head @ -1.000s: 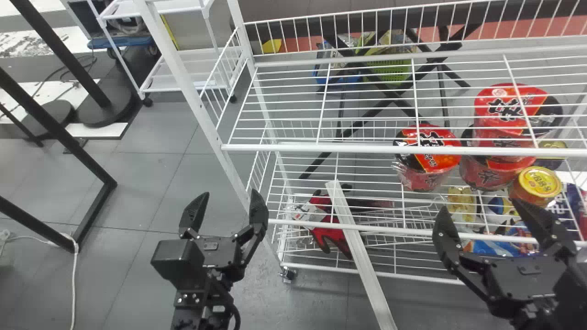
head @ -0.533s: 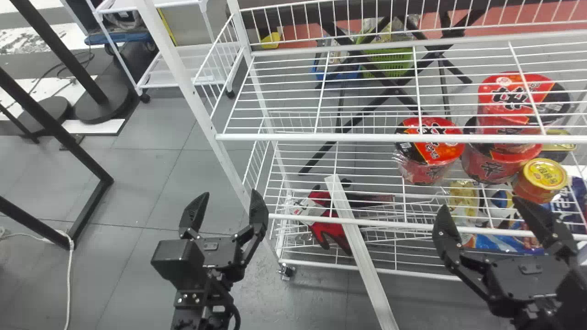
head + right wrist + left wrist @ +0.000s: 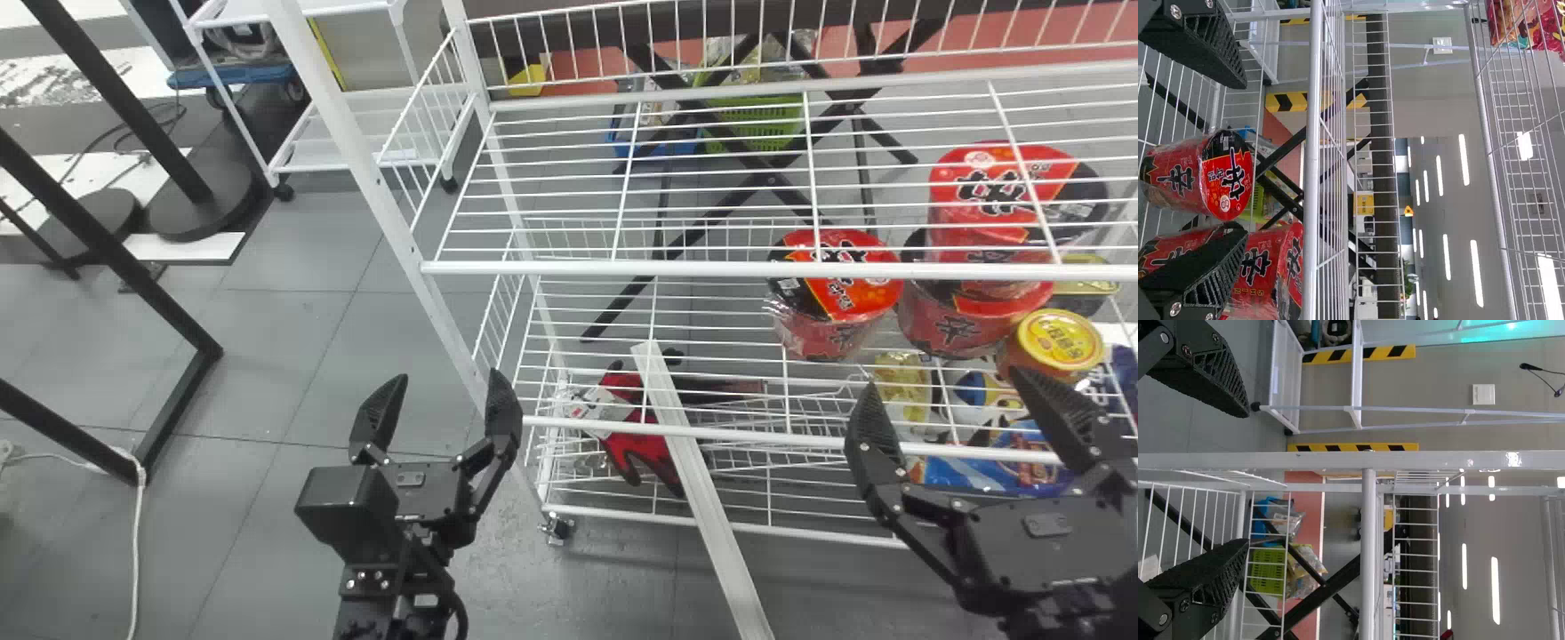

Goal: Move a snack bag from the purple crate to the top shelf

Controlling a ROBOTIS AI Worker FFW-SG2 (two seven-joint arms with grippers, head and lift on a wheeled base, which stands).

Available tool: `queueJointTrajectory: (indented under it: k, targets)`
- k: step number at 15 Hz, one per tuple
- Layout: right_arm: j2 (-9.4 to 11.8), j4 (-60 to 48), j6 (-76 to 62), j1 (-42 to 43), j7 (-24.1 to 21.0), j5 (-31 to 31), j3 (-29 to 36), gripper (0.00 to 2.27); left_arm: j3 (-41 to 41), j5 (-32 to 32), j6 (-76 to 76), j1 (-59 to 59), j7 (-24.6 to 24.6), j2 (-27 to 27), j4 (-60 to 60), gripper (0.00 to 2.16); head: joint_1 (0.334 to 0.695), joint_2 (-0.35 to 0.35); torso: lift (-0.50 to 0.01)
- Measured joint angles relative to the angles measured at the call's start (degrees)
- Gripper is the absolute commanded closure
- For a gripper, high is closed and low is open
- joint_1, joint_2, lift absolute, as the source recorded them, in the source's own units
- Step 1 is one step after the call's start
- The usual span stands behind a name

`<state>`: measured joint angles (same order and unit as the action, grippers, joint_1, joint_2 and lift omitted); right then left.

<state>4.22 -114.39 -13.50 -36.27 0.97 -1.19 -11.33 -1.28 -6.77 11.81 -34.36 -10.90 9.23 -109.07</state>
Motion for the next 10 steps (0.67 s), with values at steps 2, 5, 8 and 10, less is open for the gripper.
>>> queueJointTrajectory:
  k: [2,5,8,10]
  targets:
    - [0.0,-0.66,0.41,-0.55,-0.01,0.28,0.24,0.0,0.03,0.0,0.0,0.0,0.0,0.0,0.0,0.16,0.695,0.223,-0.451]
    - [0.0,-1.04,0.19,-0.91,-0.01,0.33,0.46,0.0,-0.09,0.03,0.0,0.0,0.0,0.0,0.04,0.16,0.695,0.219,-0.451]
    - [0.03,-1.23,0.6,-1.0,-0.01,0.25,0.37,0.0,-0.13,0.05,0.0,-0.08,-0.07,0.07,-0.01,0.16,0.695,0.22,-0.451]
    - [0.42,-4.15,4.55,-2.34,0.08,1.0,0.73,0.0,-0.13,0.02,0.0,-0.09,-0.15,0.14,-0.07,0.16,0.695,0.216,-0.451]
